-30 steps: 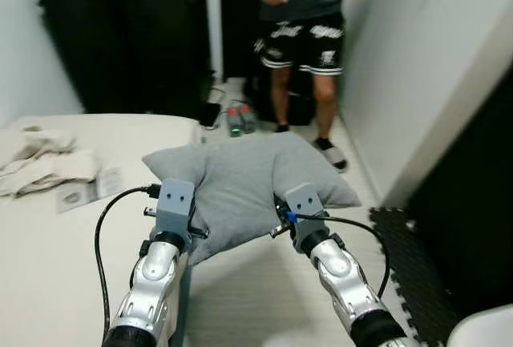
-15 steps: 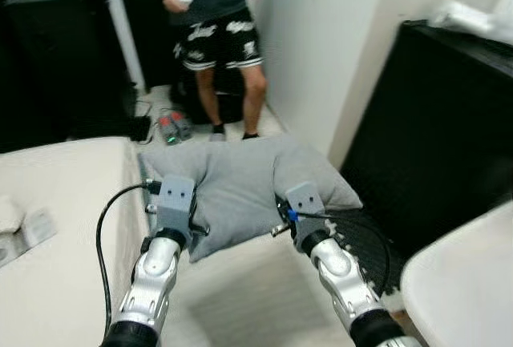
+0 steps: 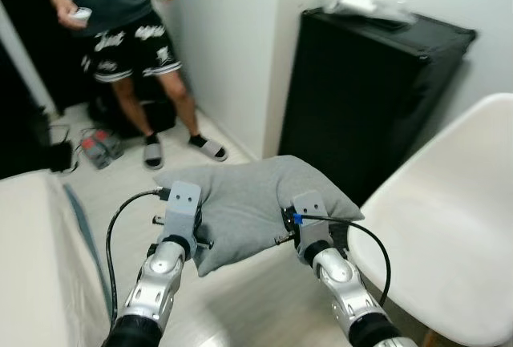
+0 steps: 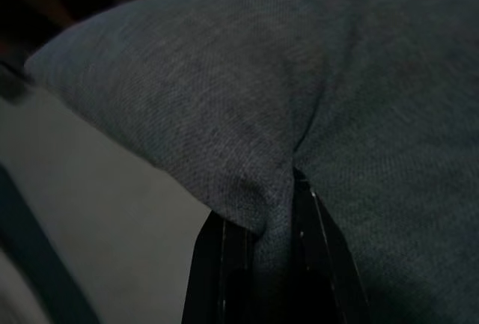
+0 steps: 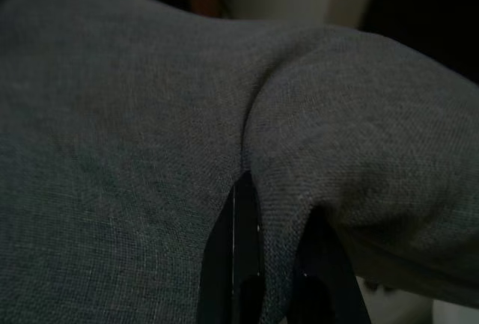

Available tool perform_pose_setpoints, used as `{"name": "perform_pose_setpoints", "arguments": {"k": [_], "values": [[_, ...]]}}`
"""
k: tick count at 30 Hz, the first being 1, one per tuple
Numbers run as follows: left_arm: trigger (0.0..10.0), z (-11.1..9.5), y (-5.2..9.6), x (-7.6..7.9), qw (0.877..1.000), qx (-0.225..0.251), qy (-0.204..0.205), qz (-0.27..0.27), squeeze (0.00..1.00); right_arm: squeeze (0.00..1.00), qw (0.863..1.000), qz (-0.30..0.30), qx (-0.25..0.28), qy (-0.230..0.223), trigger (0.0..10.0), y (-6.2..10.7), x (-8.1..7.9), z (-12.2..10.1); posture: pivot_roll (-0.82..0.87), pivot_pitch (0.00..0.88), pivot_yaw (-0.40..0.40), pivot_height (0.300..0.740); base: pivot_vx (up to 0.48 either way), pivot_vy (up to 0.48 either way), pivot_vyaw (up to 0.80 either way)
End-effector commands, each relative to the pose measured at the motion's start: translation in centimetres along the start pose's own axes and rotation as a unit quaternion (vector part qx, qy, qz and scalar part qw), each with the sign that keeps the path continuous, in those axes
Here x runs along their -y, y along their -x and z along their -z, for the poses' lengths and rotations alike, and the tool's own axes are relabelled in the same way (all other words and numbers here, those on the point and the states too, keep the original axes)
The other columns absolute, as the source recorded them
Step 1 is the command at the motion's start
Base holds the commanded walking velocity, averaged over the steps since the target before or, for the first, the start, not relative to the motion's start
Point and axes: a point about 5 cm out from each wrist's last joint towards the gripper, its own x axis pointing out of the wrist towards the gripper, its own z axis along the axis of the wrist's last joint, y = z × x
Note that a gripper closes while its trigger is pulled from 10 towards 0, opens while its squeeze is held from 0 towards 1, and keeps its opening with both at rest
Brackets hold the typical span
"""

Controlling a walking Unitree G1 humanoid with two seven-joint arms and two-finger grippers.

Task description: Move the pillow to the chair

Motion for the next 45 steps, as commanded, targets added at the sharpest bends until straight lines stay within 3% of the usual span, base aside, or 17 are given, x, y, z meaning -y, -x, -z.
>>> {"name": "perform_pose_setpoints", "arguments": {"k": [1,2,3,8,10,14,21,24,26,30,38,45], "values": [[10.0,0.4,0.1,-3.8,0.996,-0.019,0.015,-0.088,0.00,0.00,0.998,0.055,-0.011,-0.018,10.0,0.6,2.2,0.7,0.04,0.096,0.072,0.740,0.000,0.000,-0.80],[10.0,0.6,-0.1,-4.1,0.994,-0.030,0.060,-0.091,0.00,0.00,0.998,0.063,-0.019,-0.003,10.0,0.9,2.3,1.2,0.04,0.086,0.099,0.740,0.000,0.000,-0.80],[10.0,0.5,-0.2,-3.9,0.994,-0.029,0.068,-0.082,0.00,0.00,0.997,0.074,-0.021,-0.008,10.0,1.1,2.6,1.4,0.03,0.079,0.101,0.740,0.000,0.000,-0.80],[10.0,0.2,-0.4,-3.9,0.994,-0.028,0.063,-0.080,0.00,0.00,0.997,0.080,-0.015,-0.013,10.0,1.4,2.7,1.5,0.01,0.070,0.115,0.740,0.000,0.000,-0.80],[10.0,0.5,-0.5,-3.3,0.993,-0.056,0.063,-0.077,0.00,0.00,0.997,0.080,-0.019,-0.008,10.0,1.6,2.9,1.8,0.02,0.066,0.106,0.740,0.000,0.000,-0.80],[10.0,0.7,-0.4,-2.6,0.994,-0.065,0.070,-0.062,0.00,0.00,0.996,0.080,-0.025,-0.005,10.0,1.8,3.1,2.1,0.02,0.061,0.096,0.740,0.000,0.000,-0.80],[10.0,0.0,-0.2,-2.8,0.998,-0.002,-0.021,-0.061,0.00,0.00,0.997,0.081,-0.021,-0.005,10.0,1.5,2.9,1.9,0.04,0.049,0.094,0.740,0.000,0.000,-0.80],[10.0,-0.2,-0.2,-3.6,0.998,0.003,-0.036,-0.057,0.00,0.00,0.997,0.077,-0.019,-0.008,10.0,1.2,2.2,1.7,0.04,0.042,0.096,0.740,0.000,0.000,-0.80],[10.0,-0.5,-0.2,-4.5,0.997,0.011,-0.030,-0.073,0.00,0.00,0.998,0.065,-0.009,0.003,10.0,0.8,1.7,1.2,0.02,0.037,0.086,0.740,0.000,0.000,-0.80],[10.0,-0.2,-0.1,-4.8,0.995,0.008,-0.016,-0.097,0.00,0.00,0.999,0.048,0.001,0.018,10.0,0.5,1.7,0.5,0.00,0.042,0.030,0.740,0.000,0.000,-0.80],[10.0,1.5,0.5,-2.5,0.993,0.006,0.022,-0.113,0.00,0.00,0.997,0.007,-0.001,0.072,10.0,-0.2,3.3,-0.8,-0.03,0.045,-0.080,0.740,0.000,0.000,-0.80],[10.0,1.7,0.7,-2.7,0.992,0.008,0.030,-0.122,0.00,0.00,0.997,-0.003,0.002,0.081,10.0,-0.5,2.9,-1.2,-0.02,0.046,-0.085,0.740,0.000,0.000,-0.80]]}}
